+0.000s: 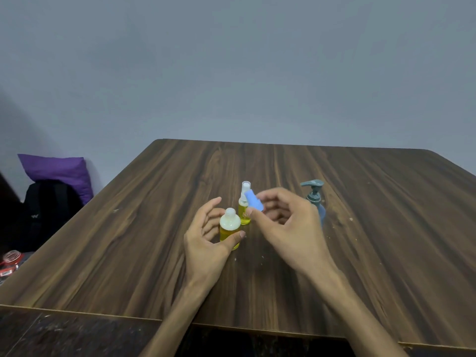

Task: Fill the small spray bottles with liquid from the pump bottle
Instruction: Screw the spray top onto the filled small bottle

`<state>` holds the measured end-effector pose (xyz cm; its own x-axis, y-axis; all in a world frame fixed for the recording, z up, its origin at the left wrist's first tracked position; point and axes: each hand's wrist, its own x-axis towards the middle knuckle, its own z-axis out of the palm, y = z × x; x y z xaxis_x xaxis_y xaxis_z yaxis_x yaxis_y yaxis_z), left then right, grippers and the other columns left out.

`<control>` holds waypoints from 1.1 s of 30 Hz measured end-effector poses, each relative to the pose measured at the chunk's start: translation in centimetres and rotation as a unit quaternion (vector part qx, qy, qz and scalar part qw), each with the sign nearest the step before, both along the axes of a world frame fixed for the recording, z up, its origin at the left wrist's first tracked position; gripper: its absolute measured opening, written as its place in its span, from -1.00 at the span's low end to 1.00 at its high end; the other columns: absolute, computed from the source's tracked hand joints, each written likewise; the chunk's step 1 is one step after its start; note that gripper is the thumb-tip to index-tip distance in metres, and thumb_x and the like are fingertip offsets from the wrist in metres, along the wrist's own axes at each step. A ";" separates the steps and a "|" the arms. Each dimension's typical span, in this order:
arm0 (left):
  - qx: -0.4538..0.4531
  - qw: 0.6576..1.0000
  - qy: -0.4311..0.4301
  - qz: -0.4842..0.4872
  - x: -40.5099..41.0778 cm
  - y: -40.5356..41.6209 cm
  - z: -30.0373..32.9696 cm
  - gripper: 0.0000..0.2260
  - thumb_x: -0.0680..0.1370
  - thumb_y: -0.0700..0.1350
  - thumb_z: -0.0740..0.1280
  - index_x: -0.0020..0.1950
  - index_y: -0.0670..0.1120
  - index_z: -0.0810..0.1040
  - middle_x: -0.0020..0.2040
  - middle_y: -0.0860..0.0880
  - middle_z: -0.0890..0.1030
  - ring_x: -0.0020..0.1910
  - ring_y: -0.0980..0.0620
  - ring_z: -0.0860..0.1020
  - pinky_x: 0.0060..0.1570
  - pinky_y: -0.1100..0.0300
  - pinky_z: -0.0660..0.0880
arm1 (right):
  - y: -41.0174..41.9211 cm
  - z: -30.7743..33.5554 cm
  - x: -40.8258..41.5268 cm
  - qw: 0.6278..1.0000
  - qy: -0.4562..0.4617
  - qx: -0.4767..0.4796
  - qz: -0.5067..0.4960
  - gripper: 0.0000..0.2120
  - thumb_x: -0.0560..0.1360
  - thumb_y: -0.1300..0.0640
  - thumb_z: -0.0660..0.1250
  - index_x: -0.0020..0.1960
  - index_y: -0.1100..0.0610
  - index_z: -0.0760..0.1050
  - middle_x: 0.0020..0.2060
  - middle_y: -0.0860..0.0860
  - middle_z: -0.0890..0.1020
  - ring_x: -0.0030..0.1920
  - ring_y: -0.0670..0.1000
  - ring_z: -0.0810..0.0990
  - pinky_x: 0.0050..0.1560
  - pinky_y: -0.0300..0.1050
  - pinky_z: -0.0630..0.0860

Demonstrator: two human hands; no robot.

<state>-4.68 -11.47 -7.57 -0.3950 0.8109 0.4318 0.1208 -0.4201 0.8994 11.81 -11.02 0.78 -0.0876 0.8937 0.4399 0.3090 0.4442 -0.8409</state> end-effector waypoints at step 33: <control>0.020 0.999 0.013 -0.046 4.2 -0.4 1.6 -0.28 0.35 -0.39 0.66 0.46 -0.11 0.53 0.19 -0.04 0.73 0.17 -0.05 0.73 0.16 0.11 0.67 | 0.8 -0.5 2.3 0.991 0.046 0.034 0.124 -0.78 0.60 0.25 0.42 0.24 0.15 0.56 0.07 -0.10 0.74 0.14 -0.12 0.71 0.13 -0.21 0.64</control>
